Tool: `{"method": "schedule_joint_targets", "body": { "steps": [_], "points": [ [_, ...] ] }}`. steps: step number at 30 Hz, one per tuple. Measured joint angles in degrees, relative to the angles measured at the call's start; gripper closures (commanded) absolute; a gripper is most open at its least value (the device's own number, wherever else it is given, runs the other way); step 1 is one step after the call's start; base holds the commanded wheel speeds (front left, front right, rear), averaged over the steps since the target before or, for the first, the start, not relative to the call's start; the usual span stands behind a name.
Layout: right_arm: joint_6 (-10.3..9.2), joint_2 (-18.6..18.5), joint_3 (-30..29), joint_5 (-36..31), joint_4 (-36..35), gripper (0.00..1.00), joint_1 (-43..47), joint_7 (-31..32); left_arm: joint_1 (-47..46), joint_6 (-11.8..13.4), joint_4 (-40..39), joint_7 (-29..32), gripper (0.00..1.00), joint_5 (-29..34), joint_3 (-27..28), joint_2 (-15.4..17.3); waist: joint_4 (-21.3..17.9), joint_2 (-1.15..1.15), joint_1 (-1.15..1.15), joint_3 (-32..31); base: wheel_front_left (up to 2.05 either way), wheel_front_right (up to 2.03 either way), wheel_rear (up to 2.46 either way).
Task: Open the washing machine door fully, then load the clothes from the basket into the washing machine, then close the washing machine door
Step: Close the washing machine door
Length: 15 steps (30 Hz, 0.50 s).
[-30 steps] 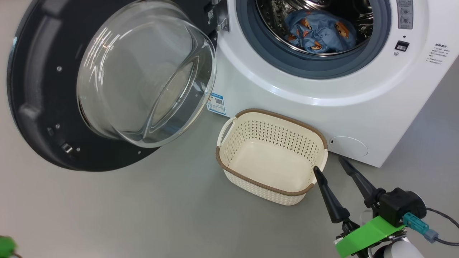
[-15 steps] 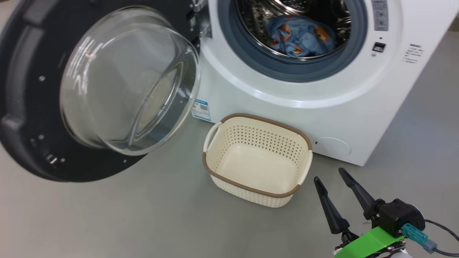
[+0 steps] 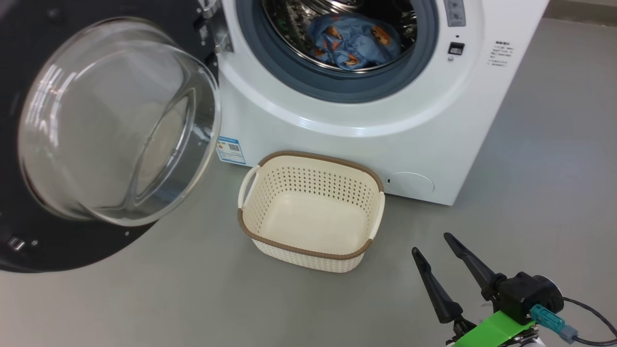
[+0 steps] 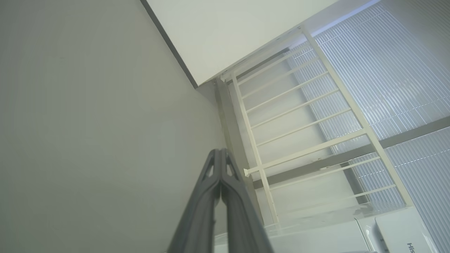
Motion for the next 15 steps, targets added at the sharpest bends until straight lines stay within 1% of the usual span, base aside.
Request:
{"method": "schedule_joint_targets", "body": {
  "steps": [7, 12, 15],
  "points": [
    [0.00, -2.22, 0.69, 0.03, 0.00, 0.00, -0.01, 0.00, -0.06, 0.32, 1.33, 5.16, 1.00, -3.43, 1.87, 0.01, -1.83, 0.00, 0.00, 1.79, 0.00, 0.00, 0.00],
    [0.00, -3.53, 1.42, 0.10, -0.08, 0.00, -0.02, 0.00, 0.12, 0.34, 1.41, 8.21, 1.00, -3.71, 1.66, -0.33, -2.46, 0.00, 0.00, 3.05, 0.00, 0.00, 0.00],
    [0.00, -3.86, 1.76, 0.11, -0.19, 0.00, -0.02, 0.00, 0.21, 0.90, 1.40, 10.53, 1.00, -4.42, 1.75, -0.21, -2.67, 0.00, 0.00, 3.61, 0.00, 0.00, 0.00]
  ]
}}
